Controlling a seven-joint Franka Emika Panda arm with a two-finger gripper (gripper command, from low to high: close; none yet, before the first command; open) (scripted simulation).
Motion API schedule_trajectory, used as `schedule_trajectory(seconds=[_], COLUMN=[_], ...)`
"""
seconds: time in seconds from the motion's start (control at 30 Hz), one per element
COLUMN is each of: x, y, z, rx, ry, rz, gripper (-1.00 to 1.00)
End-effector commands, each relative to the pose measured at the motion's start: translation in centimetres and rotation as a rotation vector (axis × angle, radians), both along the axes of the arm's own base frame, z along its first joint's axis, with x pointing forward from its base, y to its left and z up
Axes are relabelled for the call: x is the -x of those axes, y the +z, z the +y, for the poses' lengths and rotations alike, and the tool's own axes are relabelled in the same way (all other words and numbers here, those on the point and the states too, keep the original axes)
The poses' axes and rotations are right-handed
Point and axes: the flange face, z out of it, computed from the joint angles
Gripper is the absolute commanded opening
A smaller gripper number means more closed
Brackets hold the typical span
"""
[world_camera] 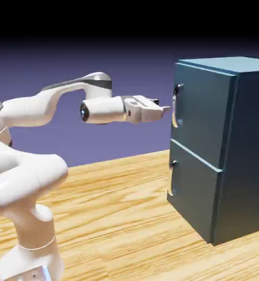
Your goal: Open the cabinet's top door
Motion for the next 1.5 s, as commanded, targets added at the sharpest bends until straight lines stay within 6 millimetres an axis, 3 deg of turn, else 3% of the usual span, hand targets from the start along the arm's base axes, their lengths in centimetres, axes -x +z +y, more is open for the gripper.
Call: schedule_trajectory(seconds=[0.0,0.13,0.17,0.37,0.8,1.47], x=[-1.1,-5.0,-5.0,-1.6,5.1,9.6], y=[0.0,0.0,0.0,0.0,0.0,0.0], z=[0.0,-0.3,-0.3,-2.4,-9.3,-20.7], rx=[0.0,0.0,0.0,0.0,0.0,0.0], ry=[0.0,0.0,0.0,0.143,0.489,0.932], rz=[0.0,0.0,0.0,0.0,0.0,0.0], gripper=[0.0,0.0,-1.0,-1.0,-1.0,-1.0])
